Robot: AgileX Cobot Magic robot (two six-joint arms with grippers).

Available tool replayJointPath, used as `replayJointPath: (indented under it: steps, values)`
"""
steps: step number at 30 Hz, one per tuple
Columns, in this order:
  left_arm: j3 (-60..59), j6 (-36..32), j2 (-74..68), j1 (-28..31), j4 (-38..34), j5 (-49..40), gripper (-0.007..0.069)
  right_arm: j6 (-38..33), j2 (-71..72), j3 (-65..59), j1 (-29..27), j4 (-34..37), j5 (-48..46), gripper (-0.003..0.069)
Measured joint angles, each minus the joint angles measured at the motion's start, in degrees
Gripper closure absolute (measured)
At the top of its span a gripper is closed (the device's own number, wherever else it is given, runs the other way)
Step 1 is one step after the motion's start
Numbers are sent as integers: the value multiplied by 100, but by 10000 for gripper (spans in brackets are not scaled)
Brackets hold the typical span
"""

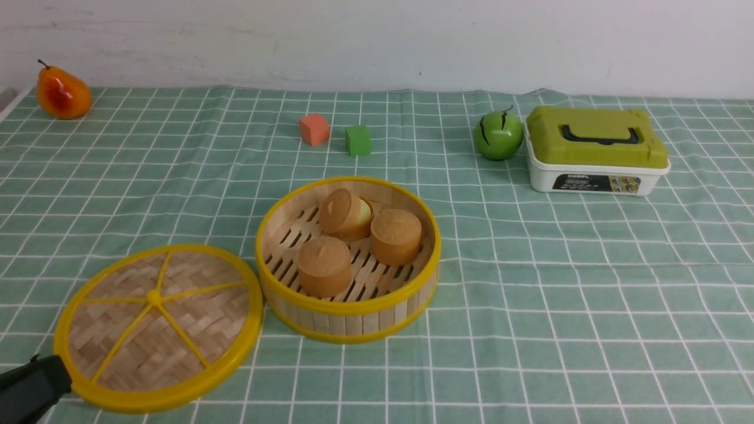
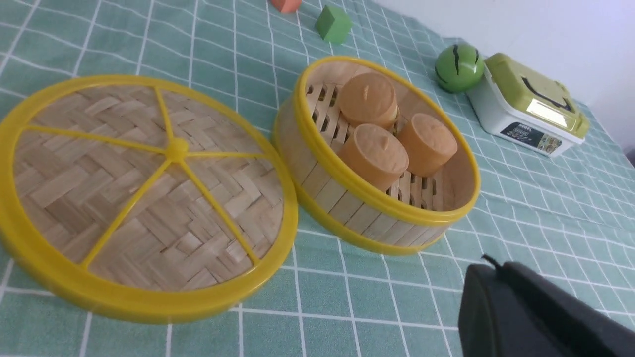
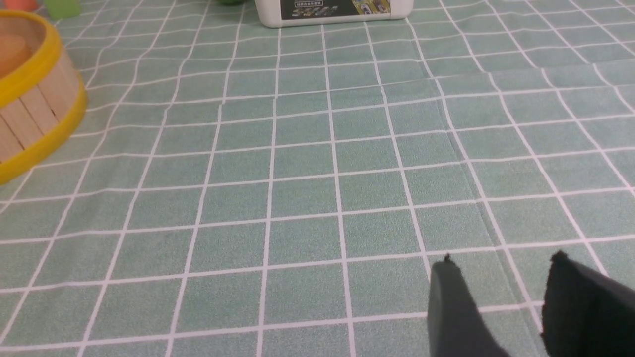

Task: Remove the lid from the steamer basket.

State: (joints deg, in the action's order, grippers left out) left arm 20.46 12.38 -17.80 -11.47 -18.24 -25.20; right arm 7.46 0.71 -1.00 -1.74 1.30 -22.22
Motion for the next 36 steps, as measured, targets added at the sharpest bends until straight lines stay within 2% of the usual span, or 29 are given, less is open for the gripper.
replayJointPath:
  steps: [7, 12, 16, 22, 24, 27, 36]
  values:
    - [0, -78, 0, 0, 147, 13, 637, 0, 0, 0, 0, 0, 0, 417]
    - [-112, -171, 0, 0, 863, 80, 637, 0, 0, 0, 0, 0, 0, 417]
    - [-386, -171, 8, 0, 1063, 189, 637, 0, 0, 0, 0, 0, 0, 417]
    - [-1754, -171, 775, 0, 1267, 837, 637, 0, 0, 0, 0, 0, 0, 417]
    - [-1886, -171, 895, 0, 1268, 864, 636, 0, 0, 0, 0, 0, 0, 417]
    - [-2184, -121, 1700, 0, 1313, 754, 636, 0, 0, 0, 0, 0, 0, 417]
    - [-2213, 69, 1842, 162, 1525, 279, 634, 0, 0, 0, 0, 0, 0, 417]
